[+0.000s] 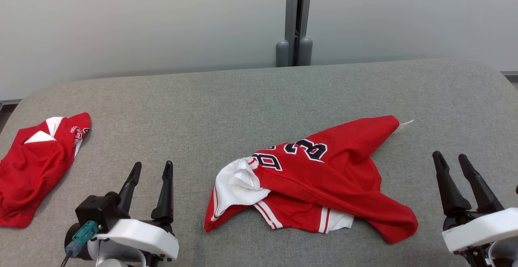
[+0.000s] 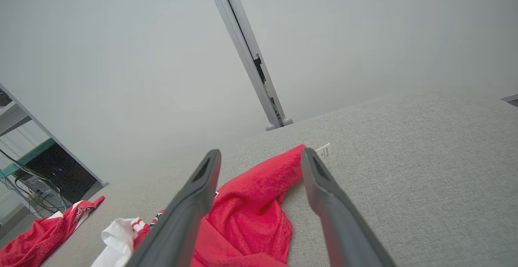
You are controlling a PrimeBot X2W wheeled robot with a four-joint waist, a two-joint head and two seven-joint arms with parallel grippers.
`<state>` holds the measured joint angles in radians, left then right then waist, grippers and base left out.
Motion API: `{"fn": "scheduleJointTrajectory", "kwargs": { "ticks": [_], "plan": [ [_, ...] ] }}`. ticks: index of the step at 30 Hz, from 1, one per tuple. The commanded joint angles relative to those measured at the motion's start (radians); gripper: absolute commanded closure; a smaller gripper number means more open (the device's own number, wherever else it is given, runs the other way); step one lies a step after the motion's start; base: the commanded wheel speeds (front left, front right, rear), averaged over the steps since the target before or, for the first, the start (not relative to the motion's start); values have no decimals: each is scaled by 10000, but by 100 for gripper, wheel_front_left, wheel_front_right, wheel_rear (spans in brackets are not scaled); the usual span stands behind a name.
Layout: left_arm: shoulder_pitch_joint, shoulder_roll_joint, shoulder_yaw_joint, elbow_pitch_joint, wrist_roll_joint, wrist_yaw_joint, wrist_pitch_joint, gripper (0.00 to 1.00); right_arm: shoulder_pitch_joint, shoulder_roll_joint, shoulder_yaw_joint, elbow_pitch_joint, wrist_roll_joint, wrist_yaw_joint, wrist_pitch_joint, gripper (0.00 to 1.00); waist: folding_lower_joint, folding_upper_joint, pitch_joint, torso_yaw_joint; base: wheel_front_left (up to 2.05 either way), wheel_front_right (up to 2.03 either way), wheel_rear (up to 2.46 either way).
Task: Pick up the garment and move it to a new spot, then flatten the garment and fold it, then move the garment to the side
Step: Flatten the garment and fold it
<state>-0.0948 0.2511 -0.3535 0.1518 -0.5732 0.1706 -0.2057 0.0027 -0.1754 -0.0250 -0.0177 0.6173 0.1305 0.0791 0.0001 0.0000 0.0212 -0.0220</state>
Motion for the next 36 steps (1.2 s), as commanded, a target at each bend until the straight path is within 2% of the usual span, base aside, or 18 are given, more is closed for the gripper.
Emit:
{"fn": "scheduleJointTrajectory", "kwargs": {
  "ticks": [1,5,13,16,18,20,23,28,33,36],
  "plan": [
    [26,76,9,-71,-47,47,29,0,65,287,-155,-126,-168,4,-360,0,-1,0,30,16,0,0,0],
    [37,79,-3,-235,-83,124,73,0,-59,817,-568,-163,-945,4,-1249,0,-1,0,171,5,0,0,0],
    [63,-60,-190,-464,-339,33,503,0,-228,1013,-562,39,-1463,4,-1335,0,-1,0,221,-7,0,0,0],
    [264,-288,-513,-669,-1047,-254,1597,0,-247,1039,-565,79,-1564,5,-1233,0,-1,0,200,3,0,0,0],
    [282,-264,-631,-771,-1211,-298,2001,0,-253,1045,-569,84,-1572,4,-1235,0,-1,0,199,2,0,0,0],
    [446,-242,-940,-991,-1551,-347,2916,0,-264,1050,-593,103,-1615,5,-1212,0,-1,0,190,-4,0,0,0],
    [623,-319,-1201,-1411,-2167,-260,4094,0,-300,1028,-614,130,-1646,5,-1179,0,-1,0,223,-46,0,0,0],
    [911,-671,-1226,-1724,-3356,-25,5371,0,-433,991,-578,146,-1687,4,-1110,0,-1,0,373,-242,0,0,0],
    [501,-1029,-866,-881,-3596,413,5322,0,-620,977,-438,204,-1699,5,-1116,0,-1,0,559,-546,0,0,0],
    [213,-1212,-733,-165,-3579,274,4973,0,-698,984,-390,271,-1687,4,-1158,0,-1,0,633,-713,0,0,0]
  ]
}}
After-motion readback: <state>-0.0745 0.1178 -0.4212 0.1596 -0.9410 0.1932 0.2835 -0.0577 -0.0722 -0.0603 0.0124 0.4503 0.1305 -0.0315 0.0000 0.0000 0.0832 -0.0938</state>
